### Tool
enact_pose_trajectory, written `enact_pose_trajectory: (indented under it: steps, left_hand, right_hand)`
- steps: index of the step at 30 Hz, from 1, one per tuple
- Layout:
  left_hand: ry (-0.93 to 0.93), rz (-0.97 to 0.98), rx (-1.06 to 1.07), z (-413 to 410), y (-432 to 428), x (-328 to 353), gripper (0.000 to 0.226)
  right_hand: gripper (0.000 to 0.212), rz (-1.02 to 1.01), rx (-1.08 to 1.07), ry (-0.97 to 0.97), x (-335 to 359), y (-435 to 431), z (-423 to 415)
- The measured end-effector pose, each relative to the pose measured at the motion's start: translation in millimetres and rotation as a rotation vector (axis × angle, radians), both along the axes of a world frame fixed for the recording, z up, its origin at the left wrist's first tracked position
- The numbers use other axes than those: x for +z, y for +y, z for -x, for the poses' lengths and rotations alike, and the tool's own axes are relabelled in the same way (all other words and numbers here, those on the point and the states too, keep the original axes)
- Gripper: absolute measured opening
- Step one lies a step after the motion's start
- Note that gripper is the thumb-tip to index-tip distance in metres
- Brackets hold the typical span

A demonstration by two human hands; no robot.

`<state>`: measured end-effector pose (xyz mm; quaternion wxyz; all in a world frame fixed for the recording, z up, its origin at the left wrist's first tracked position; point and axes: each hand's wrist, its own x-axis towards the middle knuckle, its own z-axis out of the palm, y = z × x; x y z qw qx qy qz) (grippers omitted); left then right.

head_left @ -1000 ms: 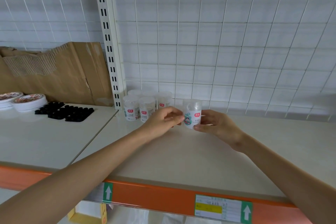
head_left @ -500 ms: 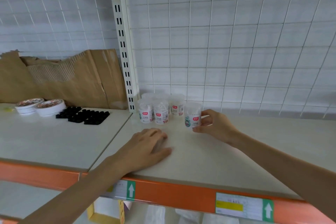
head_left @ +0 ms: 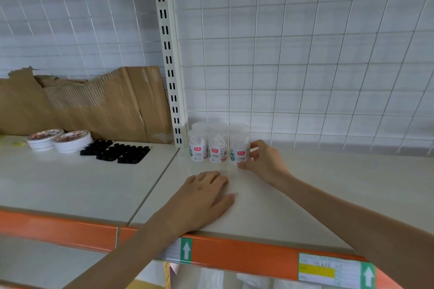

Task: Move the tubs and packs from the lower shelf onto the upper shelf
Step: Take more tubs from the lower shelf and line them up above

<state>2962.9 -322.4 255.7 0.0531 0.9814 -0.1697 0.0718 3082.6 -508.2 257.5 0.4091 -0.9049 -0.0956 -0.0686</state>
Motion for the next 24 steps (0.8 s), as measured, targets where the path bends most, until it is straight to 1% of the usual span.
enact_pose_trajectory:
  steps: [10, 17, 21, 24]
  left_hand:
    - [-0.009, -0.03, 0.01, -1, -2, -2, 0.054]
    - [-0.011, -0.032, -0.001, -1, -1, -3, 0.054]
    - [-0.011, -0.036, -0.005, 0, -1, -2, 0.053]
    - [-0.02, -0.039, -0.013, -1, -1, -2, 0.056]
  right_hand:
    - [0.049, 0.081, -0.021, -0.027, -2, 3, 1]
    - [0.051, 0.136, -0.032, -0.044, -1, 4, 5]
    - [0.056, 0.154, -0.04, -0.034, 1, 6, 8]
    - [0.068, 0.116, -0.049, 0.004, 3, 5, 10]
